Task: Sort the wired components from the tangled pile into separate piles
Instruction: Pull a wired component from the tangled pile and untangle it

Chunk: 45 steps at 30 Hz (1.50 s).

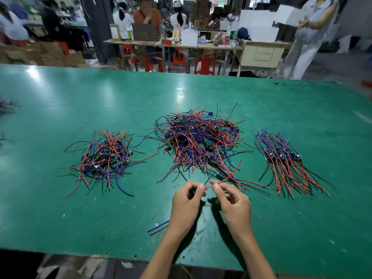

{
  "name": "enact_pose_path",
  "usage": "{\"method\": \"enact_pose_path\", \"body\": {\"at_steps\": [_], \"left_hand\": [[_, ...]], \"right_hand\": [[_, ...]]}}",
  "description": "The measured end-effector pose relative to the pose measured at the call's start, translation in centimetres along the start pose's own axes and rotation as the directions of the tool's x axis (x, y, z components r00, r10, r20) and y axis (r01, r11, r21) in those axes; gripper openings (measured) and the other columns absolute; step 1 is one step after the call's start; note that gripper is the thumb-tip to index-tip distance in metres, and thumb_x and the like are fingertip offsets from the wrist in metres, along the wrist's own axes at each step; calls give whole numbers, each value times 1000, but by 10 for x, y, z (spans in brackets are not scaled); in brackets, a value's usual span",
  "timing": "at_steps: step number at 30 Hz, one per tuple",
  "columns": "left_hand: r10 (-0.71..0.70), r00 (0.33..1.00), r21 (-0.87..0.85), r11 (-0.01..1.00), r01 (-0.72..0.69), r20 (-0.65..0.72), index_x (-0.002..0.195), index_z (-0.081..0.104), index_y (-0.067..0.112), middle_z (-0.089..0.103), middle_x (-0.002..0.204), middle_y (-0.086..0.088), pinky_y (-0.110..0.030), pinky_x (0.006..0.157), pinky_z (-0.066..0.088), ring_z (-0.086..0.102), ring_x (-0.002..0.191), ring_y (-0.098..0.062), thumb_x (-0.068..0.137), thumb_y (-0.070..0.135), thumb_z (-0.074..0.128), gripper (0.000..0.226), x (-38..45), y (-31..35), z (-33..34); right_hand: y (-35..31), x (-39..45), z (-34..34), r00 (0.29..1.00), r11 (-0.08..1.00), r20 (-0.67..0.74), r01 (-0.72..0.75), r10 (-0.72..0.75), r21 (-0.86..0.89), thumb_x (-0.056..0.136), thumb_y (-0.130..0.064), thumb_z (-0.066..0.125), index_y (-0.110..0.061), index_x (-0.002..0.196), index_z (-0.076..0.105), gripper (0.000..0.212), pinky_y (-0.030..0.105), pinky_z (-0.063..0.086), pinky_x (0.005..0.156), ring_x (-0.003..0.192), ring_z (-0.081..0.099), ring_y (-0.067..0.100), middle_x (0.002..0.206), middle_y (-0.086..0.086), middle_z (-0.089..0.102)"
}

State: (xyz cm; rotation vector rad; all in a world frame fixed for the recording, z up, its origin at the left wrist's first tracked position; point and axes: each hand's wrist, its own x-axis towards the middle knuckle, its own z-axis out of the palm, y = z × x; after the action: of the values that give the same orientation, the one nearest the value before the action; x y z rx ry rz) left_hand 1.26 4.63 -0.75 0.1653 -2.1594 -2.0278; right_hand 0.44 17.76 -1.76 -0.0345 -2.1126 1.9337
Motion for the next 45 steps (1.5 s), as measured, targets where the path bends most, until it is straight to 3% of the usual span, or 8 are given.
{"method": "enact_pose_path", "body": {"at_steps": [8,17,21,26,30,34,40,45], "left_hand": [[58,995,83,994,-65,76,87,76,17,76,83,3,-42,80,55,70,83,-22,98,20,65,15,-1,-3,-1],[146,988,197,968,-154,55,86,77,31,73,81,16,-18,71,47,64,76,0,93,19,71,15,1,-3,-1],[170,985,234,958,-167,7,90,79,17,71,81,7,-27,73,50,65,78,-9,93,21,72,8,2,-1,2],[217,976,274,940,-205,-13,83,77,15,69,80,5,-15,70,44,61,75,-4,92,16,72,10,0,4,3],[237,972,280,933,-228,5,83,75,14,68,80,4,-12,70,42,60,76,-3,92,16,71,10,-2,6,3],[238,971,295,927,-232,17,82,74,14,65,79,3,-11,67,40,58,74,-3,93,18,71,12,-3,5,3],[175,984,309,934,-179,40,82,74,16,66,79,5,-11,65,39,57,73,-5,93,22,70,13,-6,8,2],[-81,996,105,991,78,29,87,80,16,70,69,12,-13,58,40,52,59,1,95,18,66,16,-2,24,-2]], "right_hand": [[-1,-1,0,999,999,38,29,-28,-35,94,-33,67,-46,103,76,18,36,53,68,70,64,15,101,-9,76],[-6,-2,9,990,943,102,128,-101,-307,102,-19,58,-29,91,74,21,16,47,74,83,66,1,88,-17,73],[-11,5,21,997,985,19,-72,76,-156,101,-14,57,-27,83,72,27,9,44,69,76,64,-6,81,-16,74],[-16,19,33,972,978,-109,-209,207,-9,98,-10,52,-23,77,72,32,8,46,63,78,65,0,79,-16,73],[-21,33,37,945,963,-185,-260,270,77,96,-9,47,-21,78,71,33,36,51,70,78,60,12,86,-8,72],[-32,51,34,877,903,-246,-358,413,239,94,-14,46,-22,78,69,29,29,35,56,58,40,14,90,-3,71],[-47,67,20,836,745,-47,-460,547,484,97,-17,51,-16,87,67,19,16,17,35,40,26,7,87,1,71],[-29,51,8,907,850,141,-421,397,316,107,-50,39,-25,107,73,42,16,28,40,45,41,3,101,-3,78]]}}
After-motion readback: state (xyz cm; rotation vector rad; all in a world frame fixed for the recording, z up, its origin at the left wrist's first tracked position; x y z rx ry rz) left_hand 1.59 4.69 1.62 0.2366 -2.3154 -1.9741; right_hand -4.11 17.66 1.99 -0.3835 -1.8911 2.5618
